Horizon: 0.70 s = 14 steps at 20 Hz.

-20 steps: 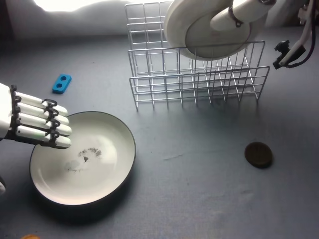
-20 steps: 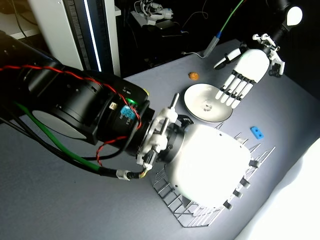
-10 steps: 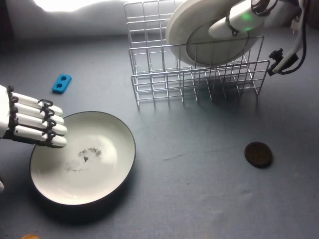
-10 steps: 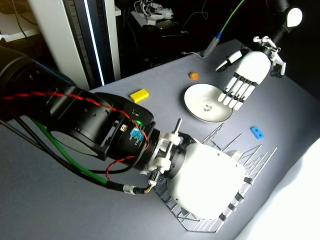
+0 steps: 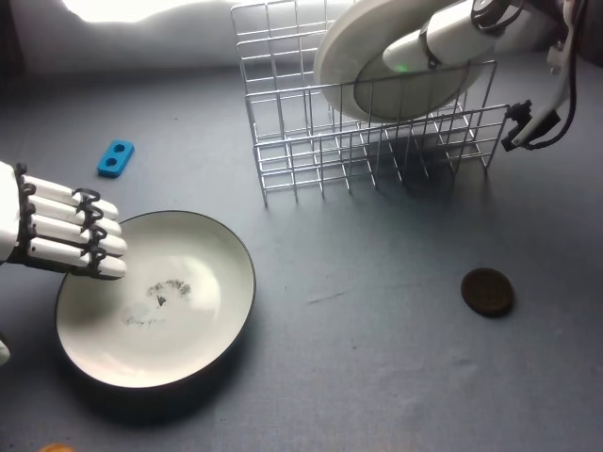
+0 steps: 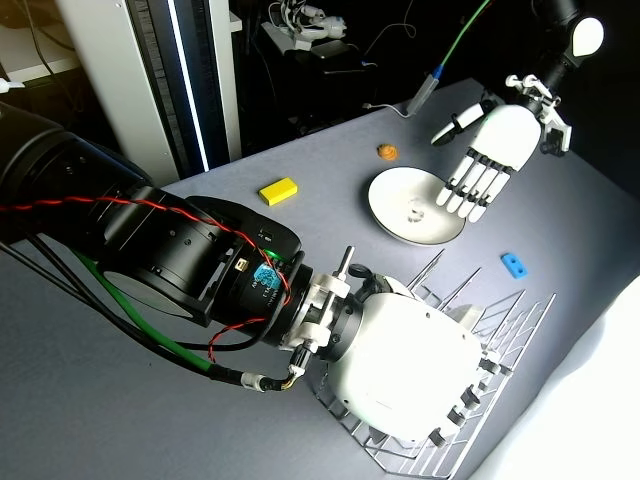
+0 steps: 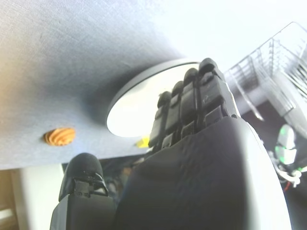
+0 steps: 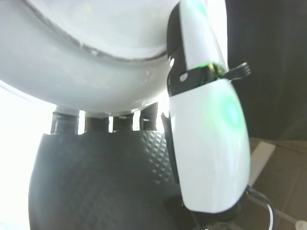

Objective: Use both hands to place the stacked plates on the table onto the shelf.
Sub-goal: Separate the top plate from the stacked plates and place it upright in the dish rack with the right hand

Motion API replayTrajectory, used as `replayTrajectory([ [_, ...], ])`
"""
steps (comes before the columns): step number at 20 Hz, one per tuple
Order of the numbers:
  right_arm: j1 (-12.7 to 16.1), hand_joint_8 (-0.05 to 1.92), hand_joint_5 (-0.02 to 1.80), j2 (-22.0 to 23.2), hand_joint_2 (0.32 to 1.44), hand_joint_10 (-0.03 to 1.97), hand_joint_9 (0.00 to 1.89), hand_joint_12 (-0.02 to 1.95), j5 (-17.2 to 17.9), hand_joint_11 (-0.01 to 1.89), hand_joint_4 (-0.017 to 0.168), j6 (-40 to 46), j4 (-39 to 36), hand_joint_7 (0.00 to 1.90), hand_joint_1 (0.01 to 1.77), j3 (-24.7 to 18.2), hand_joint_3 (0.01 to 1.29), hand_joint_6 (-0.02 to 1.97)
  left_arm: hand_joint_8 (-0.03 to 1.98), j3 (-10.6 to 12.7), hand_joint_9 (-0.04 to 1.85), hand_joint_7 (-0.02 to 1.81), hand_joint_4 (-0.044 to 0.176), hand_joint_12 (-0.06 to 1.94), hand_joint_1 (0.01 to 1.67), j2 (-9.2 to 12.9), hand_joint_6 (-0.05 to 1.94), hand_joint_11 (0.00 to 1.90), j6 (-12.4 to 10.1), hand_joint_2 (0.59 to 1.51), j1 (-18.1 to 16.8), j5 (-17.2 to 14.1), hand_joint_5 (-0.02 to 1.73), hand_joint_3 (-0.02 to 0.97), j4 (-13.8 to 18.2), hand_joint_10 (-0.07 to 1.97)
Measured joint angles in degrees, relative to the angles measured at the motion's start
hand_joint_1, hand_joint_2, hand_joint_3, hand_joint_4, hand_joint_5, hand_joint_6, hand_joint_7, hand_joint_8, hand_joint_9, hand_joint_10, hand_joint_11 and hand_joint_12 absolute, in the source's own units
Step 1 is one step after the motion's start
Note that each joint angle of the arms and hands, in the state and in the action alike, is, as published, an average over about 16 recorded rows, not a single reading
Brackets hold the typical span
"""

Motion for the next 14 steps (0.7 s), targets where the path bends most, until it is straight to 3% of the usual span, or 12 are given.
replayTrajectory([
  [5, 0.35, 0.1, 0.76, 0.44, 0.99, 0.26, 0.85, 1.29, -0.97, 0.62, 0.001, 0.2, 0.02, 0.88, 1.19, -0.52, 0.01, 0.08, -0.01, 0.36, 0.01, 0.02, 0.001, 0.0, 0.01, -0.12, 0.01, 0.02, 0.12, 1.14, 0.26, 0.2, 0.02, 0.021, -0.08, 0.0],
  [14, 1.4, 0.09, 0.71, 1.38, 0.97, 0.18, 0.81, 1.29, -2.97, 0.56, -0.004, 0.25, -0.3, 0.83, 1.16, -1.5, 0.01, 0.04, -0.01, 1.12, 0.0, 0.02, 0.002, 0.0, 0.01, -0.33, 0.01, 0.02, 0.35, 1.14, 0.74, 0.53, 0.02, 0.021, -0.35, -0.01],
])
